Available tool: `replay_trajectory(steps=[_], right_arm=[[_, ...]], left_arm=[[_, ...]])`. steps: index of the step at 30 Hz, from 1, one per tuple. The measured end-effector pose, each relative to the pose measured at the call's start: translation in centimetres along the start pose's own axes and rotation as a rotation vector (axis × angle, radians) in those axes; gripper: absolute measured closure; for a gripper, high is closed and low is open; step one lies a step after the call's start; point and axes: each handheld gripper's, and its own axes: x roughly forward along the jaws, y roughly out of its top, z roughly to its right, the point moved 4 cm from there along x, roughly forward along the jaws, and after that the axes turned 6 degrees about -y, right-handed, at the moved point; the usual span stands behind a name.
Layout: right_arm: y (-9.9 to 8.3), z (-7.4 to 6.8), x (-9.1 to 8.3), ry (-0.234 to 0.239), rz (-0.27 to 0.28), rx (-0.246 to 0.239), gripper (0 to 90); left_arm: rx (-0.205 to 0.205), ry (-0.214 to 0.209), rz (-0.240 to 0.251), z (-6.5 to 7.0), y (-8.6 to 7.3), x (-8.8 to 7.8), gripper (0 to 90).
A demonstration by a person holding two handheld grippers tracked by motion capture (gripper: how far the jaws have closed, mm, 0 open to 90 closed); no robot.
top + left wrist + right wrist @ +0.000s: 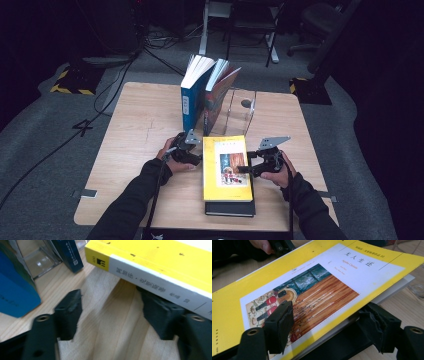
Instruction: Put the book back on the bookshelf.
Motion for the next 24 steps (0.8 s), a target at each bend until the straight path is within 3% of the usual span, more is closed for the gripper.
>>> replay_trajectory(steps=[2,3,4,8,12,16,18,24], right_arm=[[0.1,0.1,0.1,-0.002,0.000,-0.001,28.5],[0.4,0.3,0.1,-0.007,0.027,-0.003,29.9],[0.7,0.4,0.1,-0.003,0.037,-0.008,35.4],[1.6,0.1,0.1,0.036,0.077,-0.025,41.2],[2.5,-0.7,1.0,0.071,0.029,-0.083,48.1],[2.9,-0.9,1.5,0.082,0.025,-0.072,62.5],[2.9,-0.7,1.4,0.084,0.045,-0.049,67.4],[3.1,-1.0,0.4,0.085,0.111,-0.061,72.5]], left_arm=[[-0.004,-0.010,0.004,-0.1,0.1,0.0,40.5],[-0.009,-0.025,0.020,-0.2,0.3,0.0,42.4],[-0.007,-0.026,0.034,-0.2,0.4,0.0,44.2],[-0.001,-0.032,0.042,-0.1,0.7,0.1,49.5],[-0.003,-0.074,0.076,-0.2,1.2,0.0,56.6],[0.013,-0.078,0.068,-0.2,1.3,0.1,63.0],[0.001,-0.084,0.081,0.0,1.5,0.0,63.2],[-0.008,-0.103,0.125,0.2,2.3,-0.7,65.6]])
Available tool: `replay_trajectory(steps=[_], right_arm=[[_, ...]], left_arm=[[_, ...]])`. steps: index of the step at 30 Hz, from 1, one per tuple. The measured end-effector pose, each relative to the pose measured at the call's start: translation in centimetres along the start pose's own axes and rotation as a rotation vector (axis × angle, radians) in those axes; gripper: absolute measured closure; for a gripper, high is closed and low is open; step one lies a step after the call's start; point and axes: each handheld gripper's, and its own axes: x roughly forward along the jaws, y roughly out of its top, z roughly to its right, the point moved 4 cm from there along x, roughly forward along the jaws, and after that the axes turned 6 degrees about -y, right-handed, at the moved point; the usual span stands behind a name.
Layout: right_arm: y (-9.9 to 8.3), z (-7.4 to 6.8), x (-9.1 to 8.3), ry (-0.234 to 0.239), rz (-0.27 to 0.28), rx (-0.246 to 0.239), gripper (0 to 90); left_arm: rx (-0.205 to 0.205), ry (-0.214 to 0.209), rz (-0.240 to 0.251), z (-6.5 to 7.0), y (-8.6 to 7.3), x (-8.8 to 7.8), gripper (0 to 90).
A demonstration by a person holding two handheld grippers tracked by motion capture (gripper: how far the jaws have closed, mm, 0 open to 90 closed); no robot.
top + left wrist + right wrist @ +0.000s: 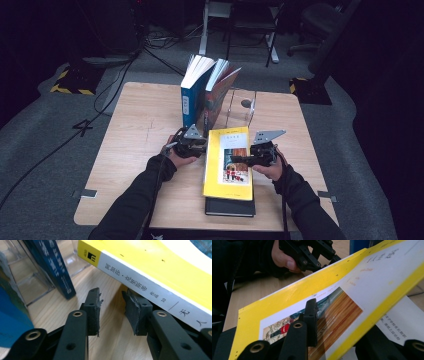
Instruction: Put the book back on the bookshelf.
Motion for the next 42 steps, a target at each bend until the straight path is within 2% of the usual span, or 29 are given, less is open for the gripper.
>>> replay_trajectory(steps=[2,7,12,15,17,19,20,22,24,25,26,30,35,38,39,42], right_arm=[[0.3,-0.5,-0.6,-0.017,0.028,-0.026,73.2],[1.1,-1.4,-2.3,-0.068,0.097,-0.087,74.6],[2.2,-2.5,-4.1,-0.119,0.161,-0.170,75.7],[3.0,-3.0,-5.1,-0.153,0.179,-0.222,75.8],[3.6,-3.2,-5.8,-0.176,0.193,-0.250,76.3],[3.8,-3.3,-6.1,-0.188,0.203,-0.255,77.0],[4.0,-3.4,-6.3,-0.196,0.210,-0.266,77.6],[4.0,-3.7,-6.6,-0.210,0.213,-0.288,78.1],[4.0,-4.1,-6.9,-0.207,0.216,-0.310,76.2],[4.0,-4.4,-7.0,-0.215,0.226,-0.325,74.9],[4.0,-4.8,-7.2,-0.204,0.238,-0.335,74.9],[4.0,-5.5,-7.6,-0.200,0.247,-0.344,81.1],[3.4,-6.5,-7.9,-0.177,0.277,-0.347,84.7],[3.2,-6.9,-8.1,-0.174,0.287,-0.355,85.1],[3.1,-7.0,-8.2,-0.172,0.290,-0.358,85.1],[2.7,-7.2,-8.5,-0.178,0.296,-0.355,85.3]], left_arm=[[0.002,-0.021,0.022,0.5,0.7,-0.4,71.5],[0.012,-0.047,0.084,1.2,2.6,-1.8,71.6],[0.056,-0.038,0.122,2.3,4.8,-3.2,79.9],[0.091,-0.034,0.152,2.9,6.2,-4.0,83.9],[0.098,-0.035,0.175,3.2,7.0,-4.6,85.0],[0.101,-0.041,0.182,3.5,7.4,-4.8,86.8],[0.119,-0.033,0.182,3.7,7.8,-5.1,88.6],[0.131,-0.028,0.198,4.0,8.3,-5.7,89.2],[0.129,-0.051,0.234,4.4,8.7,-6.3,89.3],[0.144,-0.056,0.243,4.9,8.9,-6.6,89.3],[0.144,-0.056,0.243,4.9,8.9,-6.6,89.4],[0.170,-0.067,0.261,6.3,9.1,-7.3,89.2],[0.179,-0.060,0.275,7.2,8.7,-8.1,83.2],[0.189,-0.050,0.266,7.7,8.3,-8.4,81.2],[0.193,-0.038,0.255,7.9,8.0,-8.6,78.8],[0.187,-0.039,0.249,8.4,7.1,-8.8,72.2]])
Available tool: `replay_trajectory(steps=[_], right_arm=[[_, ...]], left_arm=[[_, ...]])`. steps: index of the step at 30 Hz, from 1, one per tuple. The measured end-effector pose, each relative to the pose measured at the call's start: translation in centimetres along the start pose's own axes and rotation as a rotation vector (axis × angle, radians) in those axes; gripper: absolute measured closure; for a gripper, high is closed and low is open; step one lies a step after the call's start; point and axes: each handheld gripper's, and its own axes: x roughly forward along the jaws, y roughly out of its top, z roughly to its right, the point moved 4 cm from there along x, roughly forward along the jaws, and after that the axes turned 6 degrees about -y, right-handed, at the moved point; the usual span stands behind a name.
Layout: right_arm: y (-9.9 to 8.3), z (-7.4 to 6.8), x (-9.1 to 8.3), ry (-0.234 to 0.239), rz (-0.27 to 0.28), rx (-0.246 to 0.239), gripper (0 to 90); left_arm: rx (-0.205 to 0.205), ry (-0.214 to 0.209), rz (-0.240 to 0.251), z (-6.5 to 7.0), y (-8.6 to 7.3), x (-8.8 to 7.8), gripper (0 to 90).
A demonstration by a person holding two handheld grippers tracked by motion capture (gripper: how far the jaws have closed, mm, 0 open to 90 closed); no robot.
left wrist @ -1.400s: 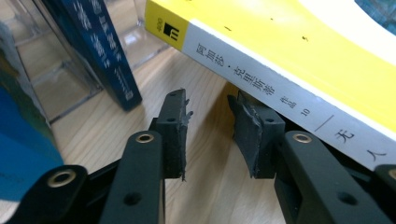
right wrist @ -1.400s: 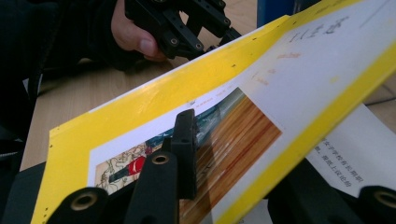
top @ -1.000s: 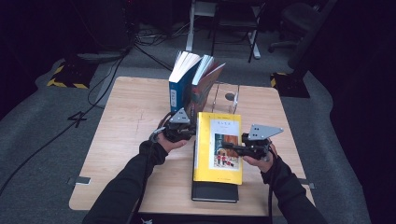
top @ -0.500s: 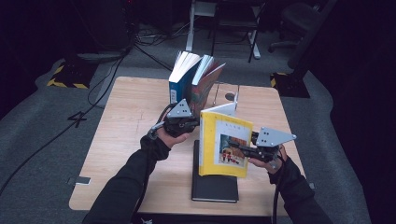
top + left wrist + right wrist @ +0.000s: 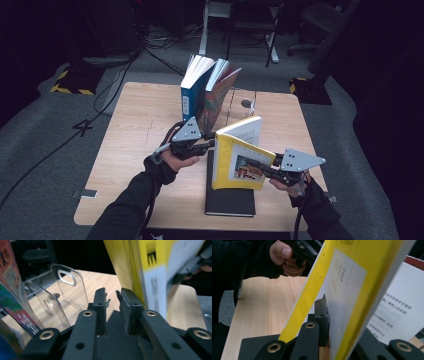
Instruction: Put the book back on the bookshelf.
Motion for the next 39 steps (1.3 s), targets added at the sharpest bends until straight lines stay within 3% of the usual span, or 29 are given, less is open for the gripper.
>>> replay_trajectory(steps=[3,6,11,14,17,21,23,26,29,31,33,37,39], right_arm=[[-0.4,-0.2,-0.7,0.003,0.010,0.005,85.5],[-0.6,-0.4,-1.2,0.009,0.014,0.013,85.8],[-0.7,-0.8,-1.5,0.018,0.020,0.005,86.2],[-0.7,-1.0,-1.5,0.023,0.023,0.003,86.3],[-0.8,-1.0,-1.6,0.024,0.028,0.011,86.4],[-0.9,-1.2,-1.6,0.027,0.027,0.011,86.4],[-0.8,-1.3,-1.6,0.030,0.028,0.005,86.4],[-0.8,-1.5,-1.7,0.028,0.021,-0.011,85.1],[-1.0,-1.3,-2.2,0.014,0.013,-0.025,82.9],[-1.2,-1.0,-2.6,0.008,0.014,-0.017,81.9],[-1.6,-0.7,-3.2,0.005,0.009,-0.010,81.0],[-2.1,-0.5,-4.0,-0.003,-0.005,0.000,77.0],[-2.6,-0.3,-4.5,-0.024,-0.018,0.015,71.4]], left_arm=[[-0.007,-0.015,-0.008,1.0,-0.9,-0.5,62.4],[0.013,0.015,-0.052,2.0,-1.6,-0.7,50.6],[0.006,0.007,-0.105,3.5,-3.0,-1.1,39.2],[0.022,0.008,-0.153,4.6,-4.0,-0.9,35.0],[0.016,-0.044,-0.172,5.9,-5.1,-0.3,32.5],[-0.002,-0.080,-0.194,6.9,-6.2,1.0,28.5],[-0.006,-0.083,-0.190,7.1,-6.6,1.9,28.4],[-0.016,-0.099,-0.138,7.3,-7.1,3.1,34.4],[-0.010,-0.098,-0.133,7.5,-7.4,4.4,37.5],[-0.018,-0.093,-0.114,7.4,-7.3,4.8,39.2],[-0.017,-0.112,-0.102,7.1,-7.1,4.9,44.2],[-0.004,-0.107,-0.088,6.7,-6.8,5.1,57.3],[0.000,-0.108,-0.076,6.6,-6.4,5.2,59.7]])
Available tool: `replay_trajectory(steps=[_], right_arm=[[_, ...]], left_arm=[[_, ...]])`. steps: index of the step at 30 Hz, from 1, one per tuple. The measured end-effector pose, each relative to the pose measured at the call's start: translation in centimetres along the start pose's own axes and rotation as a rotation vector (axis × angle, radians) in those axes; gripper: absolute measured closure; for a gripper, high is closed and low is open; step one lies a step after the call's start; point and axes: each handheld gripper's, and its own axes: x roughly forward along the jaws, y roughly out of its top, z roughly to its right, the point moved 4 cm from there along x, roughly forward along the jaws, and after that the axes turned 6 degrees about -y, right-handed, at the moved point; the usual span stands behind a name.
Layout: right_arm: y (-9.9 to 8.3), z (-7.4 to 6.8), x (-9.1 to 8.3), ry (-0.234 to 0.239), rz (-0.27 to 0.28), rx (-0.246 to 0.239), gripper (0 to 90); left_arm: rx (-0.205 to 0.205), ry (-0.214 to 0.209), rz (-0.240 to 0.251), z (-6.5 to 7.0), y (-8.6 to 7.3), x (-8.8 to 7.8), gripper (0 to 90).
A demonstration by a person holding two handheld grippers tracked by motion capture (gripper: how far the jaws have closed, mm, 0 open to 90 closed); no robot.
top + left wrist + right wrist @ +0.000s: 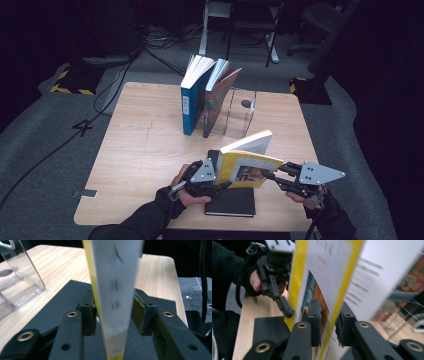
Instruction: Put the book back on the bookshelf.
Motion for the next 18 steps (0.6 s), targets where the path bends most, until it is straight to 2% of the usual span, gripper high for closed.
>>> replay_trajectory(steps=[3,4,6,7,10,12,17,18], right_arm=[[-0.6,0.6,-0.7,-0.039,-0.016,0.029,61.4],[-0.9,0.9,-0.9,-0.061,-0.021,0.055,54.1],[-1.4,1.5,-1.0,-0.107,-0.028,0.088,47.2],[-1.6,1.6,-0.9,-0.114,-0.021,0.117,43.2],[-1.9,1.6,-0.3,-0.121,-0.047,0.140,38.3],[-2.1,1.3,0.4,-0.096,-0.052,0.143,39.4],[-2.7,0.7,2.2,-0.078,-0.079,0.143,40.8],[-2.8,0.5,2.5,-0.067,-0.080,0.144,41.8]], left_arm=[[0.014,-0.007,0.003,-0.1,0.2,0.2,66.8],[0.017,-0.017,-0.002,-0.1,0.3,0.2,72.1],[0.029,-0.023,-0.013,0.0,0.3,0.1,73.7],[0.029,-0.023,-0.013,0.0,0.3,0.1,74.0],[0.038,-0.031,-0.021,0.2,0.4,0.2,74.5],[0.036,-0.032,-0.018,0.2,0.4,0.2,74.6],[0.033,-0.023,-0.009,0.2,0.3,0.2,73.3],[0.031,-0.025,0.005,0.2,0.5,0.1,72.5]])
